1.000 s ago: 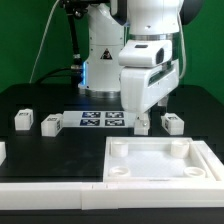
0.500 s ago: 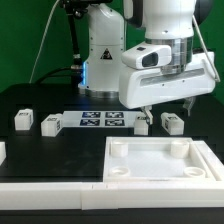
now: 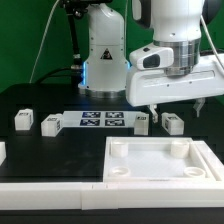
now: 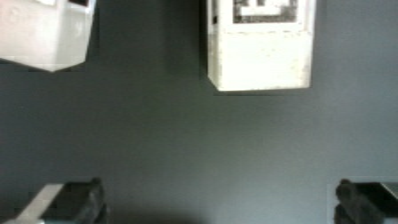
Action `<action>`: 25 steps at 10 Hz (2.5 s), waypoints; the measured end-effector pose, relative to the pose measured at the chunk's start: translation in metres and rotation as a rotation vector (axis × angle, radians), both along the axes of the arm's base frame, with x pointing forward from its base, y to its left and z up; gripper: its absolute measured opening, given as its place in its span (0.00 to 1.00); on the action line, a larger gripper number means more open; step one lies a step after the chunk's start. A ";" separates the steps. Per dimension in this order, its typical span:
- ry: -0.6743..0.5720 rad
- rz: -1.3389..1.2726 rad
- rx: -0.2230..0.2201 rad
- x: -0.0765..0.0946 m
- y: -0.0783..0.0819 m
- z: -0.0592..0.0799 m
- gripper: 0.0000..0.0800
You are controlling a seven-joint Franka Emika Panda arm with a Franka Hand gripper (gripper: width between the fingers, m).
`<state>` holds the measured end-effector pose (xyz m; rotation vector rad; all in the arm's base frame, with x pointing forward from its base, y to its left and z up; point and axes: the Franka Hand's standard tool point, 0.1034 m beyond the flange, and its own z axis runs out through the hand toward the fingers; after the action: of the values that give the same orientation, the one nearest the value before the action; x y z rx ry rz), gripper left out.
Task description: Assemble one leg
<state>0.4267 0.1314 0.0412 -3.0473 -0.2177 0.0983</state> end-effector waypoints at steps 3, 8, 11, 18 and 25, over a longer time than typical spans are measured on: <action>0.258 0.014 -0.039 -0.012 0.007 -0.005 0.81; 0.715 0.038 -0.118 -0.045 0.014 -0.022 0.81; 0.927 0.063 -0.128 -0.047 0.016 -0.034 0.81; 0.931 0.082 -0.120 -0.051 0.015 -0.034 0.36; 0.941 0.083 -0.131 -0.043 0.013 -0.009 0.37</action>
Offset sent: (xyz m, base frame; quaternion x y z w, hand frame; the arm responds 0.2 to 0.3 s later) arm -0.0186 0.0044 -0.0105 -0.0575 -0.2536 0.0267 0.9652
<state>0.3833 0.1448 0.0323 -2.7237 -0.2562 1.5199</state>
